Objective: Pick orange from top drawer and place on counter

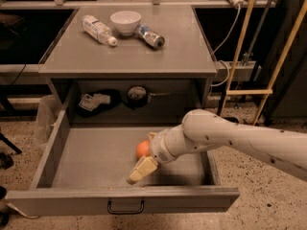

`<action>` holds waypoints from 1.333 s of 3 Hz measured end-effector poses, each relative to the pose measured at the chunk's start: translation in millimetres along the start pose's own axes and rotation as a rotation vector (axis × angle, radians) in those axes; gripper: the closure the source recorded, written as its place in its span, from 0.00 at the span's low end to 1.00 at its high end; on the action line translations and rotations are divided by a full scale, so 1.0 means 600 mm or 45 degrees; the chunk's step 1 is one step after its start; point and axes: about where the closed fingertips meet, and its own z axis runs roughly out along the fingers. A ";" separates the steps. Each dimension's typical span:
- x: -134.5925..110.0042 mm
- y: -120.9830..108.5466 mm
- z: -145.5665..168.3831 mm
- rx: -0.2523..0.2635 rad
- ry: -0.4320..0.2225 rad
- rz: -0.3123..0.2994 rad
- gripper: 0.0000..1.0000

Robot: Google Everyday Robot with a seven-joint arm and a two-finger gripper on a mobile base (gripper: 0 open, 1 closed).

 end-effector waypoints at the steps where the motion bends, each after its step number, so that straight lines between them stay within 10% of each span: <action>1: 0.000 0.000 0.000 0.000 0.000 0.000 0.19; 4: -0.007 -0.013 -0.007 0.037 -0.012 0.002 0.89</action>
Offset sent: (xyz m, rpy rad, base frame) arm 0.0000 0.0000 0.0000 0.0000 0.0000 0.0000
